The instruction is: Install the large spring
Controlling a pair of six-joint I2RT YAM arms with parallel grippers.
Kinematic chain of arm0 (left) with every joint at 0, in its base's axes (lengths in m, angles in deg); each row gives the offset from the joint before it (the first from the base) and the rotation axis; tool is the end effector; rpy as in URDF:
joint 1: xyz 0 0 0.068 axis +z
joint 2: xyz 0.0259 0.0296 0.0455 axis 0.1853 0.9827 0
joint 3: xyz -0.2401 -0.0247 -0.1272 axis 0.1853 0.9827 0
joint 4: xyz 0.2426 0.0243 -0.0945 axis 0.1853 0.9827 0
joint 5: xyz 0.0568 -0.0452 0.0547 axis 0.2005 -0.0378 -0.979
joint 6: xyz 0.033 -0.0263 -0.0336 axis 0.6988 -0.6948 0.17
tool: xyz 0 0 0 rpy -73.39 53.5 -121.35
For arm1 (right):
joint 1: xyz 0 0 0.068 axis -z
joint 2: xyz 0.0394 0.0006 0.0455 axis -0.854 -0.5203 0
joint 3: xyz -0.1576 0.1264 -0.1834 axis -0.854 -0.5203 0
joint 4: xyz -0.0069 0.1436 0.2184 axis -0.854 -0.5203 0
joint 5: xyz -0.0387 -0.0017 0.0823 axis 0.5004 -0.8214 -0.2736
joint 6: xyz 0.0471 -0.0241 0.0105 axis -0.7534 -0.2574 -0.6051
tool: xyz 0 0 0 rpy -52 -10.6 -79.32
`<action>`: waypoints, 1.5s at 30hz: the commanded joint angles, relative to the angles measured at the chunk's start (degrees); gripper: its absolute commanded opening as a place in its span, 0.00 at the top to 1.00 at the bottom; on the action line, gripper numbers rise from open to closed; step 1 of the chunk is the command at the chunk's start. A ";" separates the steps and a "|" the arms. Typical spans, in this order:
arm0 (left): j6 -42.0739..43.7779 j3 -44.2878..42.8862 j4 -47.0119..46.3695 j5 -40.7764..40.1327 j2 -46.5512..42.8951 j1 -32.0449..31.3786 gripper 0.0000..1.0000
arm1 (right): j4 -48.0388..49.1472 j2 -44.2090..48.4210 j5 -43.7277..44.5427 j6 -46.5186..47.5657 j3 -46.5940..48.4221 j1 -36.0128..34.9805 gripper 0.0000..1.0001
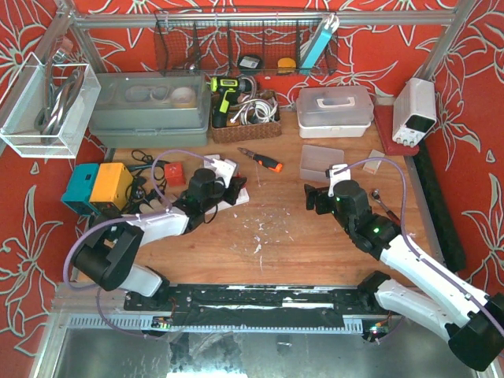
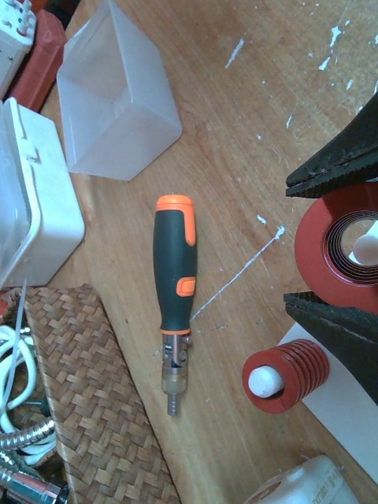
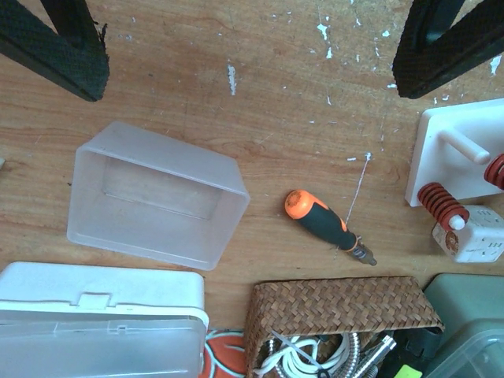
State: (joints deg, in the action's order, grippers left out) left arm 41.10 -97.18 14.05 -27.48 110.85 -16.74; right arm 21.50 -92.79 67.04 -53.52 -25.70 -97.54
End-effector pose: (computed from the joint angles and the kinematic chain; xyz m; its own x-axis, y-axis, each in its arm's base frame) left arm 0.2589 -0.1385 0.1978 -0.2516 0.1145 -0.9610 0.5452 0.8372 -0.0430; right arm 0.1603 0.1167 0.2768 -0.4233 0.0821 -0.9023 -0.2771 0.9364 0.2152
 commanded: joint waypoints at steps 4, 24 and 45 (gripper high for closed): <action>1.86 -2.39 -1.75 0.18 2.90 0.00 1.00 | 0.82 0.68 1.11 0.63 0.86 0.13 0.01; 4.49 -2.69 -1.56 0.40 8.00 0.00 0.95 | 0.90 -0.45 1.06 0.67 0.99 0.13 0.01; 2.99 -2.83 0.61 1.54 1.05 0.00 0.24 | 1.11 -2.18 1.56 0.85 1.15 0.11 0.01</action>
State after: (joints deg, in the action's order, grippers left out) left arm 44.57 -99.39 14.82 -26.67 117.17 -16.74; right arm 22.00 -94.65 67.09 -53.45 -25.70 -97.54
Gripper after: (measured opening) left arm 0.703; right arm 0.989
